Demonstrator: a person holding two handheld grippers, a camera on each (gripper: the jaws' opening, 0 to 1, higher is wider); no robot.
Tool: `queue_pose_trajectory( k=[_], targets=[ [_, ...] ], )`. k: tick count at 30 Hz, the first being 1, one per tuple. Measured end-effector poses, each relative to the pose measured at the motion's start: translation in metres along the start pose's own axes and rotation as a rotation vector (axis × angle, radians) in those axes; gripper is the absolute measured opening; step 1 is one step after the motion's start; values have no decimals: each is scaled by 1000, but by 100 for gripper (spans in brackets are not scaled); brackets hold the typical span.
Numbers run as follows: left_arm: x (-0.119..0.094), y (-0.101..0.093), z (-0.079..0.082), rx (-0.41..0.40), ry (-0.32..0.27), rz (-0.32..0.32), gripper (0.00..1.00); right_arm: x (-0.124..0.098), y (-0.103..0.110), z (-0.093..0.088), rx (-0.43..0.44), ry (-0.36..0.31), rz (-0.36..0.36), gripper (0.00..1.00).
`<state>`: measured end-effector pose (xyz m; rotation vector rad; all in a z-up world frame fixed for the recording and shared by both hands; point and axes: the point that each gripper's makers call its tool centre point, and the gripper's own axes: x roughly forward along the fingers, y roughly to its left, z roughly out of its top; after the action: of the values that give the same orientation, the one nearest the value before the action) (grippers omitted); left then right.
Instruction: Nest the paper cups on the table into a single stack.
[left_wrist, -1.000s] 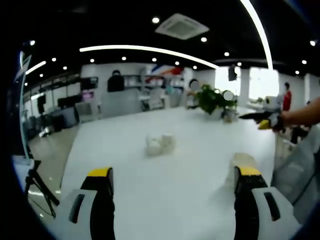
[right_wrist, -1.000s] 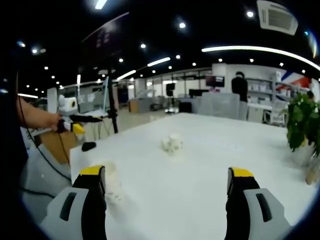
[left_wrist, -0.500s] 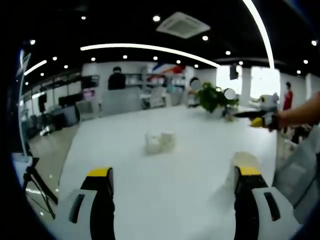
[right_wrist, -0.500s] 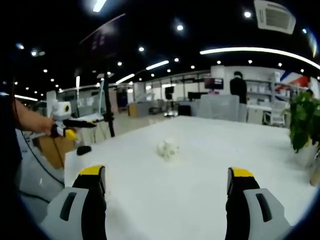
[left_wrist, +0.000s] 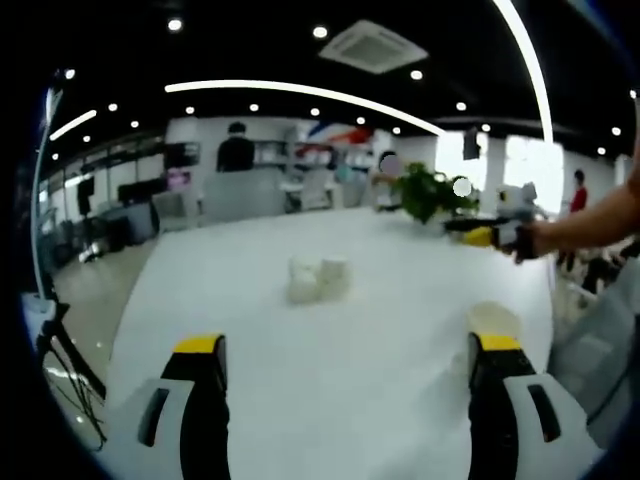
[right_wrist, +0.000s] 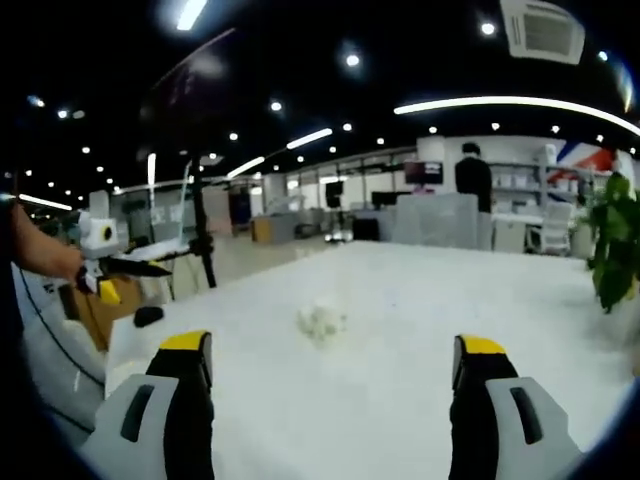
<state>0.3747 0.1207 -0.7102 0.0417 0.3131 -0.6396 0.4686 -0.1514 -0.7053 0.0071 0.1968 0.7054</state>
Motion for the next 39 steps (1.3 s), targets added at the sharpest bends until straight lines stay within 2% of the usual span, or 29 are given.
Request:
queue_pose_trajectory(
  k=[6, 13, 20, 27, 32, 39],
  targets=[
    [4, 1, -2, 7, 3, -4, 98, 32, 1, 0, -23, 13, 32, 100],
    [9, 2, -6, -3, 2, -12, 98, 67, -12, 7, -21, 5, 42, 100],
    [14, 1, -2, 30, -24, -11, 98, 98, -20, 8, -29, 5, 71, 100],
    [15, -1, -6, 53, -10, -19, 98, 120, -17, 12, -40, -9, 88, 100],
    [12, 4, -9, 112, -10, 26, 98, 135, -17, 17, -52, -21, 104, 100],
    [9, 10, -12, 90, 1, 39, 98, 155, -19, 20, -50, -41, 113, 100]
  ],
)
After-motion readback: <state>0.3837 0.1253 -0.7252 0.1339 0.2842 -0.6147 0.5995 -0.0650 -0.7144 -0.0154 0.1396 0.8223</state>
